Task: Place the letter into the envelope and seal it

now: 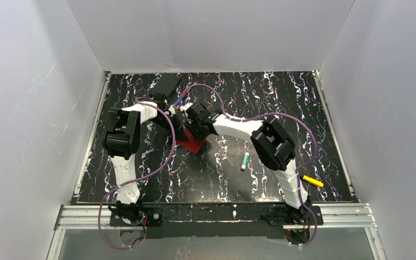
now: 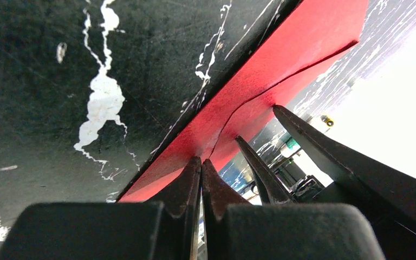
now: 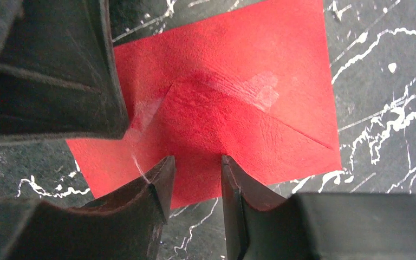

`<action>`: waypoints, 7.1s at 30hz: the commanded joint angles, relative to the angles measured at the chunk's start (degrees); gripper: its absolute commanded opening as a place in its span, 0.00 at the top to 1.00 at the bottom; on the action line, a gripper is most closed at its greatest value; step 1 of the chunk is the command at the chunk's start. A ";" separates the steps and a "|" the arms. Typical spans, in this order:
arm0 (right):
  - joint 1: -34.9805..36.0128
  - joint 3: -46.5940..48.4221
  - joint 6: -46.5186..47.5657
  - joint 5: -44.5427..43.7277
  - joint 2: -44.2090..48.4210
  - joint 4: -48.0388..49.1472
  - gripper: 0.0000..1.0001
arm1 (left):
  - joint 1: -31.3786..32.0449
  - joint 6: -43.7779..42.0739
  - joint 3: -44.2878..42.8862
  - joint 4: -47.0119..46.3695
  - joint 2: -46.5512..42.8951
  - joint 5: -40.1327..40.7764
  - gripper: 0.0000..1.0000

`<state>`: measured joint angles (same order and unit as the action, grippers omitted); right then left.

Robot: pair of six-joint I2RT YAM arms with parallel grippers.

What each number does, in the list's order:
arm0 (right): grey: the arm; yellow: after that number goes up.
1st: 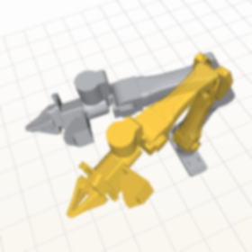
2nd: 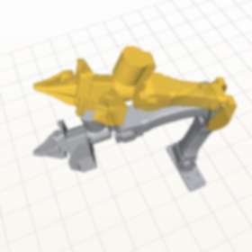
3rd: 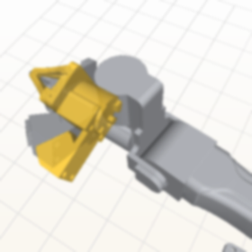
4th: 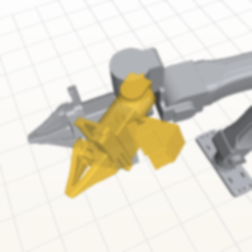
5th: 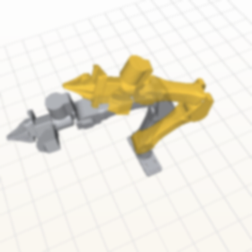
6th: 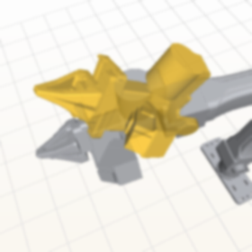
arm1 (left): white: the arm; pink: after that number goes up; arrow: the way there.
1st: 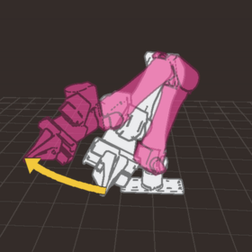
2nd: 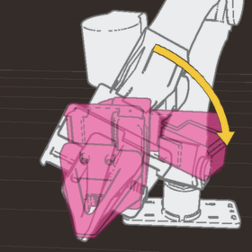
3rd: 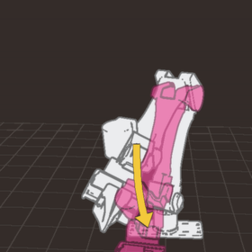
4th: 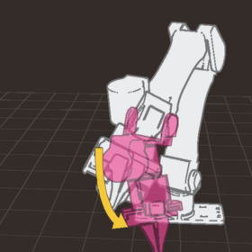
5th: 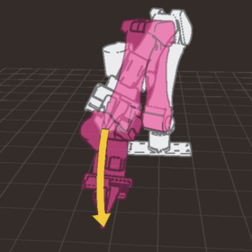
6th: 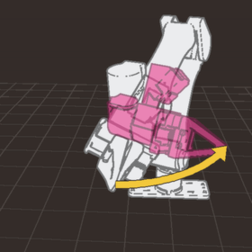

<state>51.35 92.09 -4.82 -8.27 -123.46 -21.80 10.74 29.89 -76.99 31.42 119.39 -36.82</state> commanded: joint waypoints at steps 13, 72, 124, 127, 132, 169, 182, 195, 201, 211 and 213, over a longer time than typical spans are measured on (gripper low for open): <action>0.15 3.17 -2.16 -0.01 -11.81 -0.31 0.59 | 0.77 -6.57 -2.47 7.57 3.34 12.16 1.00; 3.94 12.26 4.59 3.46 -12.61 4.97 0.80 | -4.36 -4.58 -11.03 8.80 6.63 12.64 1.00; -10.65 -19.17 -28.04 -17.67 31.67 -23.20 0.23 | -5.78 -6.80 -6.26 9.14 -23.05 15.94 0.22; -10.86 -22.61 -31.20 -17.52 33.59 -24.11 0.17 | -5.86 -8.13 -3.15 9.41 -28.37 26.45 0.02; -11.43 -29.07 -34.75 -14.70 35.77 -20.11 0.21 | -6.66 -7.41 -1.37 11.47 -32.35 42.69 0.02; -12.44 -32.27 -31.66 -3.86 38.93 4.81 0.77 | 4.85 2.59 16.70 -27.20 -35.67 -14.42 0.08; -14.24 -27.32 -39.89 15.95 45.40 26.73 0.73 | 9.99 9.02 12.66 -41.72 -35.02 -19.15 0.15; -15.30 -26.00 -45.96 20.45 44.72 31.51 0.72 | 10.87 13.25 9.39 -46.89 -31.30 -22.18 0.49; -15.49 -25.98 -47.52 21.05 43.98 32.85 0.72 | 11.14 14.80 8.91 -48.59 -29.62 -22.72 0.66; -16.45 -25.34 -47.53 20.32 43.78 31.34 0.54 | 11.15 13.13 7.76 -48.73 -27.45 -24.30 1.00; -16.55 -24.73 -45.15 17.55 44.67 27.48 0.37 | 11.06 10.58 8.06 -48.73 -27.66 -24.63 1.00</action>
<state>35.09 63.57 -52.66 12.03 -80.64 7.51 21.61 44.60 -67.57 -16.64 92.16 -59.13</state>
